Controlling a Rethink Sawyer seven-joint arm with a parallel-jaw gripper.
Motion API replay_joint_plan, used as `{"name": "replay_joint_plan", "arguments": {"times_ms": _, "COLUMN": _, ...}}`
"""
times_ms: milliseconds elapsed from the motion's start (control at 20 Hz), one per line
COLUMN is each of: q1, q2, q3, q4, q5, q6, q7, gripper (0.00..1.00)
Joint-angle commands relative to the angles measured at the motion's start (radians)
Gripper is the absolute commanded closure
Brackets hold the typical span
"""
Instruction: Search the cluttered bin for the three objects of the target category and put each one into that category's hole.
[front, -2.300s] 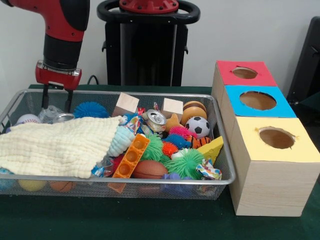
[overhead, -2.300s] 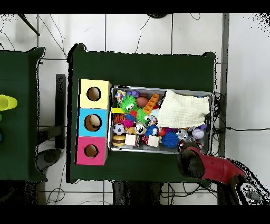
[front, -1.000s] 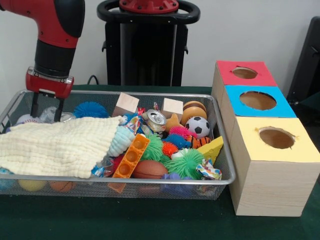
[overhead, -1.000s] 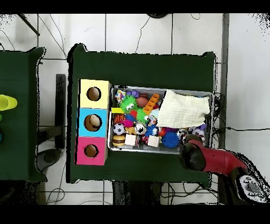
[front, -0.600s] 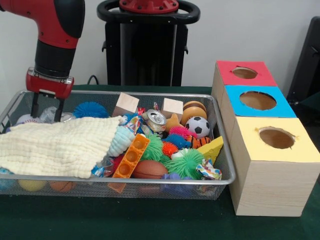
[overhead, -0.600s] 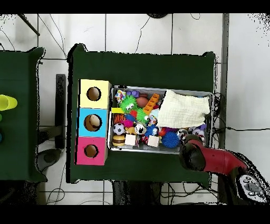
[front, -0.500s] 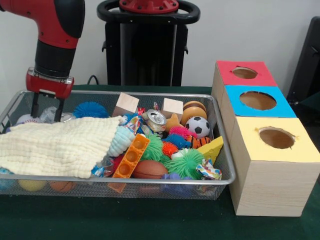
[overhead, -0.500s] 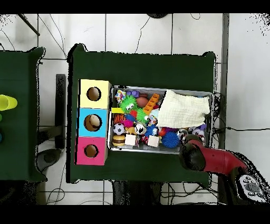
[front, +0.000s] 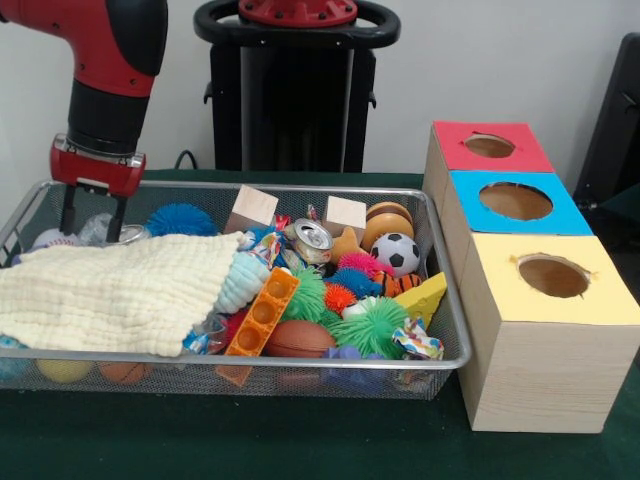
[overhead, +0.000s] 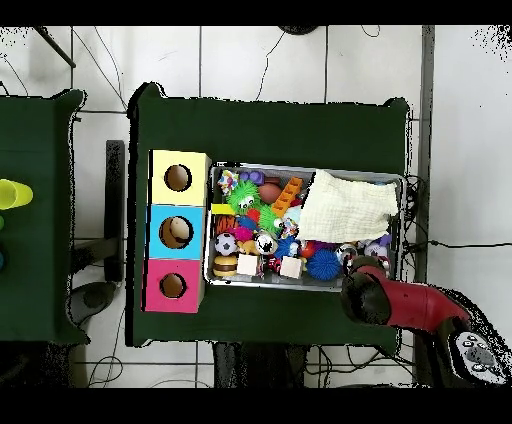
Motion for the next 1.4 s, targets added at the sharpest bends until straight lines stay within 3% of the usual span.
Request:
{"name": "replay_joint_plan", "arguments": {"times_ms": 50, "q1": -0.026, "q2": 0.051, "q3": 0.076, "q4": -0.039, "q5": -0.055, "q6": 0.059, "q7": 0.017, "gripper": 0.0}}
{"name": "replay_joint_plan", "arguments": {"times_ms": 550, "q1": -0.045, "q2": 0.061, "q3": 0.098, "q4": -0.028, "q5": -0.063, "q6": 0.074, "q7": 0.003, "gripper": 0.0}}
{"name": "replay_joint_plan", "arguments": {"times_ms": 1400, "q1": -0.098, "q2": 0.05, "q3": 0.193, "q4": 0.0, "q5": -0.037, "q6": 0.225, "q7": -0.058, "gripper": 0.0}}
